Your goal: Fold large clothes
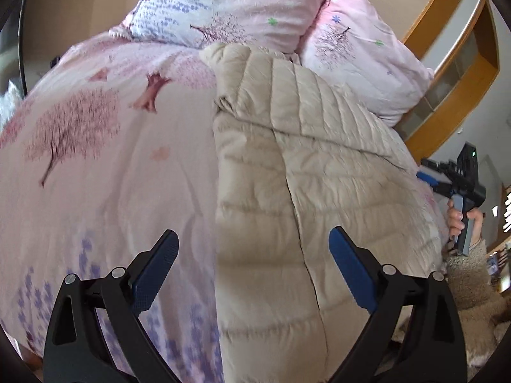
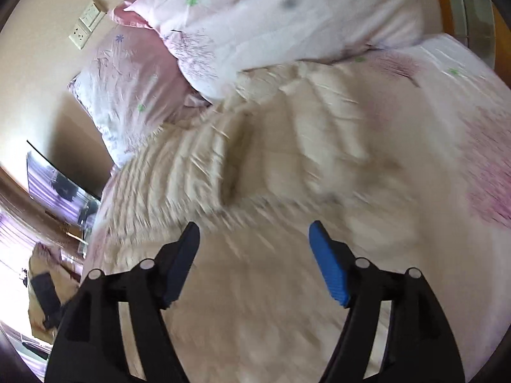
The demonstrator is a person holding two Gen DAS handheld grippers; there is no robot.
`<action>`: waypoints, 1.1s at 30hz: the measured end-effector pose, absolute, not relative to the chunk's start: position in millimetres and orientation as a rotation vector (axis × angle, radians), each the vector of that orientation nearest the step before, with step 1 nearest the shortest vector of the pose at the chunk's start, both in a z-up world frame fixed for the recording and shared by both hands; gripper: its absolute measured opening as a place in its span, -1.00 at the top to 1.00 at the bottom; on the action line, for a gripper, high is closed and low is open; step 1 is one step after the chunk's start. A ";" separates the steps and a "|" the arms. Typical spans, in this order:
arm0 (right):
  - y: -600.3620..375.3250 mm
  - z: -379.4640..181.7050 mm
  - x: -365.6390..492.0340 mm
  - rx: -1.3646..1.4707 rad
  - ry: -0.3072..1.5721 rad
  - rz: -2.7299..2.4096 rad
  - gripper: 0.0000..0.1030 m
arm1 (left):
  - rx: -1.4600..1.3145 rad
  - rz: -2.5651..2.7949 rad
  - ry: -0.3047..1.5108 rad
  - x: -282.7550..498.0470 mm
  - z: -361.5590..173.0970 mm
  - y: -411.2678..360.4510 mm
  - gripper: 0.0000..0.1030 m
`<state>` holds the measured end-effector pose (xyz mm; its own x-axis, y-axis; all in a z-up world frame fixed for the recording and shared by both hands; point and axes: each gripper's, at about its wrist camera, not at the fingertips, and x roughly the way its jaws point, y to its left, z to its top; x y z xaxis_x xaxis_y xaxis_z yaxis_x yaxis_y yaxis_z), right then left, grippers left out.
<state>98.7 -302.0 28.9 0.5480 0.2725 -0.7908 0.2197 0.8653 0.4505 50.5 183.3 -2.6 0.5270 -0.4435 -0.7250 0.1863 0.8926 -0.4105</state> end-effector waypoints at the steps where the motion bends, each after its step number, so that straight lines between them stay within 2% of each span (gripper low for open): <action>1: -308.5 29.3 88.7 0.549 1.012 0.021 -0.40 | -0.322 -0.404 0.955 47.3 -4.8 185.2 -0.80; 4: -341.1 25.3 40.0 0.574 1.032 -0.038 -0.40 | -0.405 -0.450 0.994 37.3 -14.0 189.9 -0.64; 9: -381.8 6.5 -26.7 0.684 1.069 -0.081 -0.38 | -0.460 -0.488 1.015 17.8 -21.4 186.3 -0.58; 15: -384.9 -16.8 -63.4 0.792 1.096 0.029 -0.10 | -0.502 -0.542 1.017 -1.4 -23.9 176.3 -0.51; 22: -370.2 -18.0 -88.5 0.846 1.107 0.179 -0.10 | -0.581 -0.600 1.008 -28.4 -29.2 173.5 -0.48; 29: -353.1 -26.5 -97.9 0.824 1.187 0.251 -0.20 | -0.570 -0.612 1.047 -42.5 -36.3 164.1 -0.47; 33: -346.5 -36.2 -95.3 0.855 1.186 0.290 -0.21 | -0.600 -0.602 1.065 -43.7 -45.6 166.9 -0.37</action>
<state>-95.3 -346.5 -36.2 0.3826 0.6139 -0.6905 0.2259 0.6625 0.7142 -43.7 166.9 -45.6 0.3603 -0.7056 -0.6102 0.1591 0.6911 -0.7051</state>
